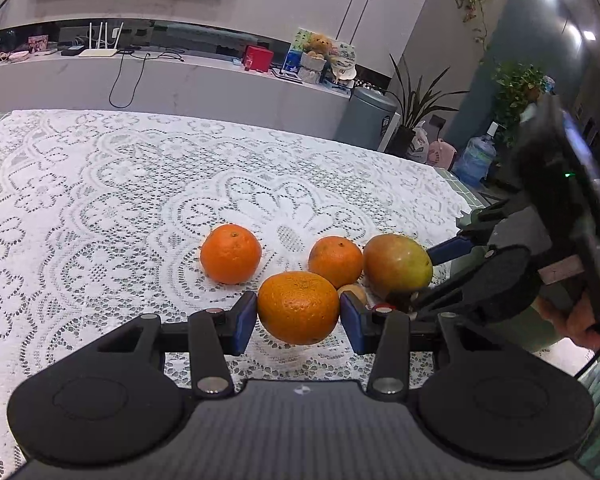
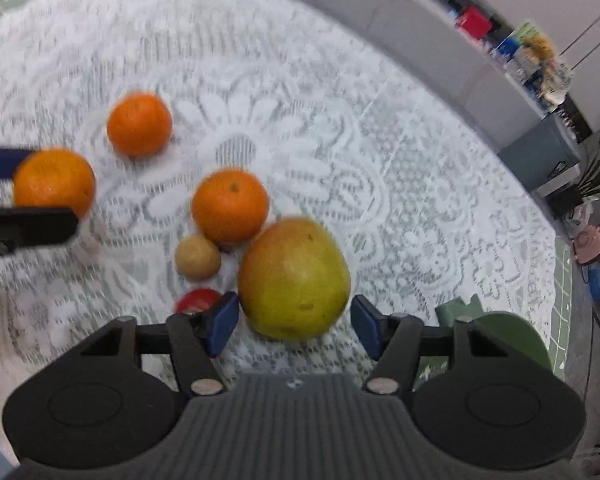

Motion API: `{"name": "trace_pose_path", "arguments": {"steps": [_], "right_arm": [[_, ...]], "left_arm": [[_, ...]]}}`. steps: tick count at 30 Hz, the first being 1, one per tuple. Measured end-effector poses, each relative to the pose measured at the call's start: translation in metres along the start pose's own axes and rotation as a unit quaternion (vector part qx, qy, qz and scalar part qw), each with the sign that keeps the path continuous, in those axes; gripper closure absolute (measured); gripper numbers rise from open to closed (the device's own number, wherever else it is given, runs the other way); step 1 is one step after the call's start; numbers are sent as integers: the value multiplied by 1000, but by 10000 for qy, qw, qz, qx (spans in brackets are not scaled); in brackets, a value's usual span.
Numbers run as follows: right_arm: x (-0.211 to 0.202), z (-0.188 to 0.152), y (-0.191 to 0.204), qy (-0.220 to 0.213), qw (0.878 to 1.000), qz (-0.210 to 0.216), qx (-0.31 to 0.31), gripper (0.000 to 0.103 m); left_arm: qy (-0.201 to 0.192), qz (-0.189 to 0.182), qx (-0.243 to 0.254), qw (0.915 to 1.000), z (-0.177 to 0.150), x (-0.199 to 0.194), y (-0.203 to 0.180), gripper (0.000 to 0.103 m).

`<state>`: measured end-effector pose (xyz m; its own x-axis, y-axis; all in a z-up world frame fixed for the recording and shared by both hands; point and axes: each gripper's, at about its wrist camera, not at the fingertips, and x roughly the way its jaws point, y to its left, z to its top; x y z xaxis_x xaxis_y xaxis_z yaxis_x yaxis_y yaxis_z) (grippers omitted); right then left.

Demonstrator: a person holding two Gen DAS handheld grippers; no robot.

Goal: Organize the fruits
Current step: 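Grasp an orange with the left tool while the right tool grasps the red-yellow pear, then lift the orange and pear and carry both toward the green colander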

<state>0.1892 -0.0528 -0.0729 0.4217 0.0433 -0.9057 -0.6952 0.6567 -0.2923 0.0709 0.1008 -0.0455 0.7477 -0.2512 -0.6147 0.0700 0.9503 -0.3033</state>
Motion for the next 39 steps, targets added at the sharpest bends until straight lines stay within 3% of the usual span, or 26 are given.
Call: {"name": "trace_pose_path", "arguments": {"steps": [11, 19, 20, 21, 24, 34, 36, 38, 39], "right_arm": [[1, -2, 2, -167, 9998, -39, 108, 48], [-39, -5, 3, -797, 9964, -156, 254, 55], [-45, -6, 4, -885, 9956, -150, 259, 70], [-53, -6, 4, -993, 9945, -170, 273, 103], [-72, -6, 1, -1225, 9915, -317, 297, 103], [-57, -23, -31, -951, 9858, 757, 1161, 103], [-60, -29, -36, -953, 9855, 767, 1173, 98], [-62, -32, -39, -927, 9868, 758, 1091, 78], [-63, -32, -40, -918, 9879, 732, 1017, 73]], "left_arm": [[-32, 24, 33, 10000, 0, -3, -2, 52], [-15, 19, 146, 9999, -4, -5, -6, 52], [0, 20, 159, 9999, -5, -4, -6, 52], [15, 19, 176, 9998, -6, -4, -7, 52], [67, -15, 172, 9998, -10, -5, -9, 52], [9, -33, 41, 10000, -12, -19, -10, 52], [-12, -44, 60, 10000, -11, -20, -10, 52], [-16, -49, 75, 10000, -10, -20, -11, 52], [-13, -61, 65, 10000, -9, -19, -10, 52]]}}
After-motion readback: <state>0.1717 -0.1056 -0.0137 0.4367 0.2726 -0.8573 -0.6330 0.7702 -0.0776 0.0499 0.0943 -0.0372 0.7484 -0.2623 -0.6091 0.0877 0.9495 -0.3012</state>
